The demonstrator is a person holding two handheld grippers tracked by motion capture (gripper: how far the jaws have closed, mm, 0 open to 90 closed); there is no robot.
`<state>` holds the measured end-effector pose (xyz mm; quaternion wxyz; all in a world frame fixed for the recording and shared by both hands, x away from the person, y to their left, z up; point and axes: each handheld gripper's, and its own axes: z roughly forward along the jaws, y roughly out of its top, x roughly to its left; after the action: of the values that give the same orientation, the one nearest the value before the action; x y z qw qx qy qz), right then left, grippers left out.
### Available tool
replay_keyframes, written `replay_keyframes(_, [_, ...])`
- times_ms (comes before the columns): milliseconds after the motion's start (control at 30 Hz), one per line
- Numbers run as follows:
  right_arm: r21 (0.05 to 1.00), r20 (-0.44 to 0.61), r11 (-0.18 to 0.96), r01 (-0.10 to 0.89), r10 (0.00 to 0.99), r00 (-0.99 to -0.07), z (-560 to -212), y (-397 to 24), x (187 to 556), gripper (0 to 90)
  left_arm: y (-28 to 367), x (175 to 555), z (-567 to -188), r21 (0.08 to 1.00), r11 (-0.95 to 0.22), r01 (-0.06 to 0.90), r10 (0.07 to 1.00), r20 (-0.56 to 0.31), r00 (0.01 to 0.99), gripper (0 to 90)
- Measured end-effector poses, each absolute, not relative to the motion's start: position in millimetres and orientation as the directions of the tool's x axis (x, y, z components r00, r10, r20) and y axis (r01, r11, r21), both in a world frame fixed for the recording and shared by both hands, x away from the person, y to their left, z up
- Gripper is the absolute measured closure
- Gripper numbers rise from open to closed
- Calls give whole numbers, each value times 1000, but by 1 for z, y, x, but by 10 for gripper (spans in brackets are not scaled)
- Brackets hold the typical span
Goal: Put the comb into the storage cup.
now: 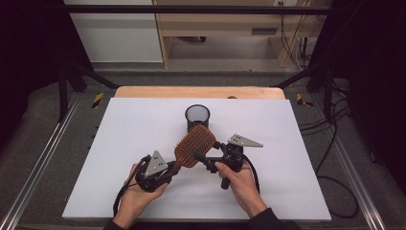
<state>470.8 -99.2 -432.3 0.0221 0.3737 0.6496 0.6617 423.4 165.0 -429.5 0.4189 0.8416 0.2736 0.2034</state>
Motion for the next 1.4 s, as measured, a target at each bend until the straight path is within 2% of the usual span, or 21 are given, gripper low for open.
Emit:
replay_keyframes(533, [857, 509, -215, 469, 504, -698, -430, -105, 472, 100, 160, 421, -431, 817, -507, 275, 624, 127, 771, 728])
replay_keyframes(1400, [844, 532, -237, 481, 488, -692, -430, -108, 472, 175, 155, 420, -435, 810, -523, 265, 614, 143, 776, 727])
